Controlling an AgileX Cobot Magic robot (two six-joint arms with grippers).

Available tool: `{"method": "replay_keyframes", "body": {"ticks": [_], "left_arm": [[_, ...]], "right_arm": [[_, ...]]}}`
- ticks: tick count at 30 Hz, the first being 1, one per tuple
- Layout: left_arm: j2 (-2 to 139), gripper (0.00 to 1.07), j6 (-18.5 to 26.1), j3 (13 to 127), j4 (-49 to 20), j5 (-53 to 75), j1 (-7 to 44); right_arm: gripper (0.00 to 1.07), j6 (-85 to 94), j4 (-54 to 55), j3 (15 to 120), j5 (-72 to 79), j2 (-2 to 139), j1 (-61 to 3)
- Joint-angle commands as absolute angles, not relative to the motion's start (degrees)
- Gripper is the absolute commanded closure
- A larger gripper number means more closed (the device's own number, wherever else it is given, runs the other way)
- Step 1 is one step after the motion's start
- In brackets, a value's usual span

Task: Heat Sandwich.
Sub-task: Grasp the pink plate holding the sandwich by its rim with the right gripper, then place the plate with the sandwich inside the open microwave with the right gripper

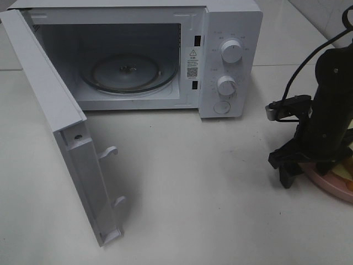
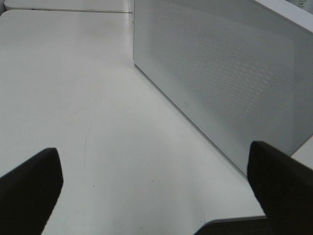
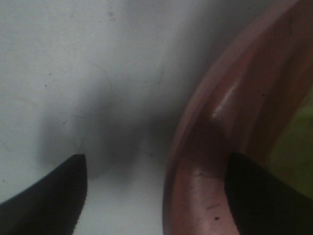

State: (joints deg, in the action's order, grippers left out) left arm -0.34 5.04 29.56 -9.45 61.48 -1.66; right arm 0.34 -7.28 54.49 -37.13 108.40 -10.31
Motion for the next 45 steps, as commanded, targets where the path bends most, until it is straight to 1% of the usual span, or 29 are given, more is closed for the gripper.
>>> {"method": "replay_keyframes", "body": {"ticks": [1, 2, 3, 4, 7, 8, 9, 10, 22, 26, 45], "left_arm": [[-1.26, 0.1, 4.93, 29.45, -9.85, 61.31, -1.6], [-1.26, 0.1, 4.93, 29.45, -9.85, 61.31, -1.6], [-1.26, 0.1, 4.93, 29.45, -9.85, 61.31, -1.6], [-1.26, 0.1, 4.93, 29.45, -9.85, 61.31, -1.6], [-1.26, 0.1, 4.93, 29.45, -9.85, 61.31, -1.6], [-1.26, 0.1, 4.93, 29.45, -9.85, 61.31, -1.6], [-1.26, 0.1, 4.93, 29.45, -9.85, 61.31, -1.6], [-1.26, 0.1, 4.93, 29.45, -9.85, 61.31, -1.6], [-1.26, 0.1, 4.93, 29.45, -9.85, 61.31, -1.6], [-1.26, 0.1, 4.93, 29.45, -9.85, 61.31, -1.6], [-1.26, 0.1, 4.93, 29.45, -9.85, 61.31, -1.6]], "right_arm": [[0.49, -1.15, -8.71, 54.77, -37.24, 108.63, -10.26], [0.55, -2.18, -9.22, 54.77, -37.24, 108.63, -10.26], [0.69, -3.9, -10.08, 54.77, -37.41, 108.63, -10.26], [0.69, -3.9, -10.08, 54.77, -37.41, 108.63, -10.26], [0.89, -5.39, -11.34, 54.77, -37.47, 108.63, -10.26], [1.01, -6.13, -11.52, 54.77, -37.47, 108.63, -10.26], [1.01, -6.13, -11.52, 54.77, -37.47, 108.63, -10.26], [1.07, -6.42, -11.52, 54.77, -37.47, 108.63, -10.26], [1.07, -8.14, -12.09, 54.77, -37.93, 108.63, -10.6], [1.07, -13.87, -17.76, 54.77, -39.82, 108.63, -12.55], [1.07, -22.4, -27.79, 54.77, -47.84, 106.63, -19.08]]}}
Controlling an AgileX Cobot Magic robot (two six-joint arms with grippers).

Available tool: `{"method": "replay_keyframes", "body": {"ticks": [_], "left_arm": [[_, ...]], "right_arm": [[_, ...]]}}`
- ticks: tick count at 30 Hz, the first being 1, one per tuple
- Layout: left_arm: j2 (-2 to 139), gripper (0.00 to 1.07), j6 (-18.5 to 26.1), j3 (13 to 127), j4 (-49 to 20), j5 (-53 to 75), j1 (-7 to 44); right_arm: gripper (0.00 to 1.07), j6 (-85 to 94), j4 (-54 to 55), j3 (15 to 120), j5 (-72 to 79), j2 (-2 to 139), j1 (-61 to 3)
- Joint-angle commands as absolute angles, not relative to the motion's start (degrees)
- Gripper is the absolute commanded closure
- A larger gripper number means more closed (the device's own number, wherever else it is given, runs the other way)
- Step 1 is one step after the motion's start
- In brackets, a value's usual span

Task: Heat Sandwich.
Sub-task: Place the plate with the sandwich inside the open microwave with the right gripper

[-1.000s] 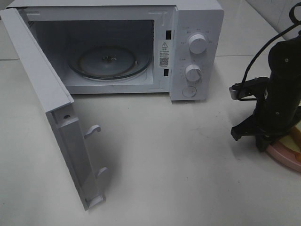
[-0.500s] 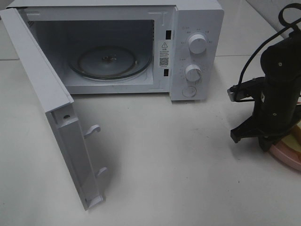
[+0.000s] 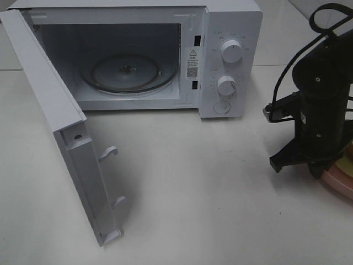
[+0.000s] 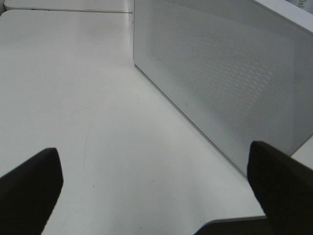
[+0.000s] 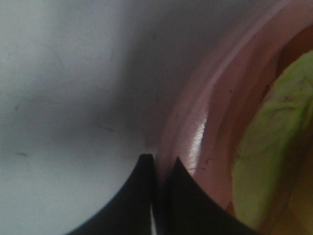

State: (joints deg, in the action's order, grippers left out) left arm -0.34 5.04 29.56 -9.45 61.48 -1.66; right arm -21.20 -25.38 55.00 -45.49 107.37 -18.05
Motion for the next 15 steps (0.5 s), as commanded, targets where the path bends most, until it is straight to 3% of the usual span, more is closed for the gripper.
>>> {"method": "replay_keyframes", "body": {"ticks": [1, 15], "left_arm": [[-1.26, 0.1, 4.93, 29.45, -9.85, 61.31, -1.6], [-1.26, 0.1, 4.93, 29.45, -9.85, 61.31, -1.6]], "right_arm": [[1.07, -22.4, -27.79, 54.77, -48.01, 106.63, -19.48], [1.07, -21.54, -28.48, 54.77, -53.8, 101.87, -25.1]]}}
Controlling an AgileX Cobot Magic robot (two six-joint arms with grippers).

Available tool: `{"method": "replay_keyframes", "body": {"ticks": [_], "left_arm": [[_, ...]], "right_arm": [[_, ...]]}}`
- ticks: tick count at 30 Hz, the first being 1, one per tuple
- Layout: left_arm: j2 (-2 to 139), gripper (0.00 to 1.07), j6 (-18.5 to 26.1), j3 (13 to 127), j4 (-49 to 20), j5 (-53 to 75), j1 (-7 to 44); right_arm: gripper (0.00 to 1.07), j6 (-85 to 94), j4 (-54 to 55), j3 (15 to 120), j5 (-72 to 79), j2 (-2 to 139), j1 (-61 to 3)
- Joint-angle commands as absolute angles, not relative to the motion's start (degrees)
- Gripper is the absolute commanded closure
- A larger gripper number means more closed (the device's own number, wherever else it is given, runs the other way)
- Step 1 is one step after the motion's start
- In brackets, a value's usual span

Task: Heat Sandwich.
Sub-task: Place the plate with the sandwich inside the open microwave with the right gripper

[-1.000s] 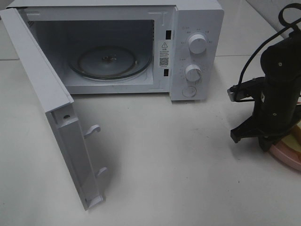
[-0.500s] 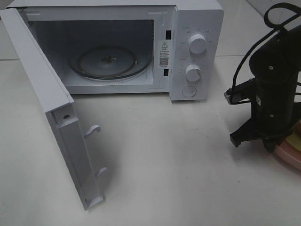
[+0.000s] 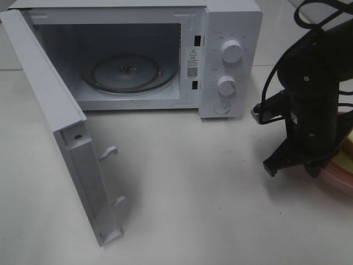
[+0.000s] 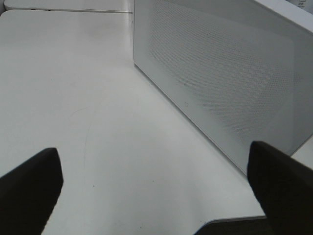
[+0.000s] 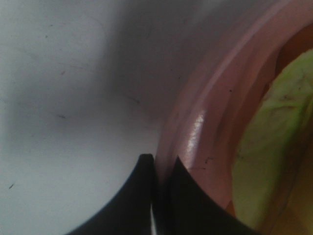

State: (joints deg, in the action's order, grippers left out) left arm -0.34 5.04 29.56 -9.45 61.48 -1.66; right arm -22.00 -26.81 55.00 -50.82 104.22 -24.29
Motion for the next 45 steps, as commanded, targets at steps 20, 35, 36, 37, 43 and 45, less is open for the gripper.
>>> {"method": "replay_keyframes", "body": {"ticks": [20, 35, 36, 37, 43, 45], "left_arm": [[-1.26, 0.1, 4.93, 29.45, -9.85, 61.31, -1.6], [-1.26, 0.1, 4.93, 29.45, -9.85, 61.31, -1.6], [-1.26, 0.1, 4.93, 29.45, -9.85, 61.31, -1.6], [-1.26, 0.1, 4.93, 29.45, -9.85, 61.31, -1.6], [-1.26, 0.1, 4.93, 29.45, -9.85, 61.31, -1.6], [-1.26, 0.1, 4.93, 29.45, -9.85, 61.31, -1.6]], "right_arm": [[1.07, -21.37, -27.1, 47.44, -57.07, 87.83, -37.7], [1.07, -16.84, -27.56, 47.44, -61.08, 82.33, -48.87], [1.07, -16.44, -27.56, 47.44, -61.19, 81.99, -49.68], [1.07, -15.7, -27.56, 47.44, -61.19, 81.93, -50.48], [1.07, -8.59, -27.5, 47.44, -61.48, 80.1, -55.35], [1.07, -7.33, -27.5, 47.44, -61.48, 79.87, -55.81]]}}
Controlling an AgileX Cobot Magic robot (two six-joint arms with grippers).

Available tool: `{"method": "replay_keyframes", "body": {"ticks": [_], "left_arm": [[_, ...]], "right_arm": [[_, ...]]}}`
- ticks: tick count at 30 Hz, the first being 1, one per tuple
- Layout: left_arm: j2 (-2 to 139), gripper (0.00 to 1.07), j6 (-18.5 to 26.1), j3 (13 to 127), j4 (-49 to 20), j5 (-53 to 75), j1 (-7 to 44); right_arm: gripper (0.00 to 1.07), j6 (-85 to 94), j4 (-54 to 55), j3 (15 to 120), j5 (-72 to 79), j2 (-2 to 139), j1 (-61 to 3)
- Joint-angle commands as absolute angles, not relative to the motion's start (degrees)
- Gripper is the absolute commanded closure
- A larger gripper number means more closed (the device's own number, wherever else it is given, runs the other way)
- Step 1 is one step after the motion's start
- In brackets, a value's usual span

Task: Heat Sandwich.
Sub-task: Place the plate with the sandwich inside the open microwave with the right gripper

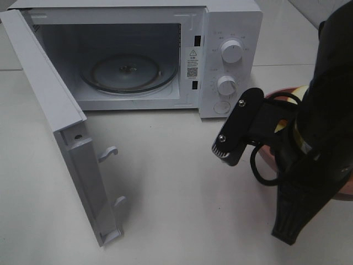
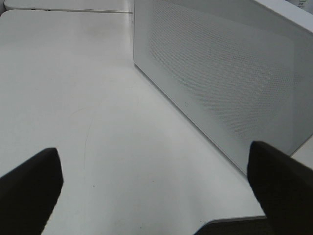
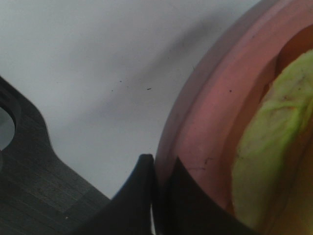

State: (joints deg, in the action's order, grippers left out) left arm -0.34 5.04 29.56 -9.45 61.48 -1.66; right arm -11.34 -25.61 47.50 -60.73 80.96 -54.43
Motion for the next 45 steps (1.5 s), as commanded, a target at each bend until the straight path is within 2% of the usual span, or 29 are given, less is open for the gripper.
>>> {"method": "replay_keyframes", "body": {"ticks": [1, 24, 36, 40, 45], "left_arm": [[-1.26, 0.1, 4.93, 29.45, -9.85, 61.31, -1.6], [-1.26, 0.1, 4.93, 29.45, -9.85, 61.31, -1.6], [-1.26, 0.1, 4.93, 29.45, -9.85, 61.31, -1.6], [-1.26, 0.1, 4.93, 29.45, -9.85, 61.31, -1.6], [-1.26, 0.1, 4.93, 29.45, -9.85, 61.31, -1.6]], "right_arm": [[1.07, -5.73, -27.5, 47.44, -61.48, 79.64, -56.21], [1.07, 33.23, -27.33, 47.5, -49.27, 77.06, -56.21], [1.07, 36.67, -24.75, 47.5, -44.46, 77.12, -56.21], [1.07, 42.74, -24.92, 47.5, -44.4, 77.12, -55.98], [1.07, 56.21, -20.17, 47.5, -42.91, 77.12, -50.59]]}}
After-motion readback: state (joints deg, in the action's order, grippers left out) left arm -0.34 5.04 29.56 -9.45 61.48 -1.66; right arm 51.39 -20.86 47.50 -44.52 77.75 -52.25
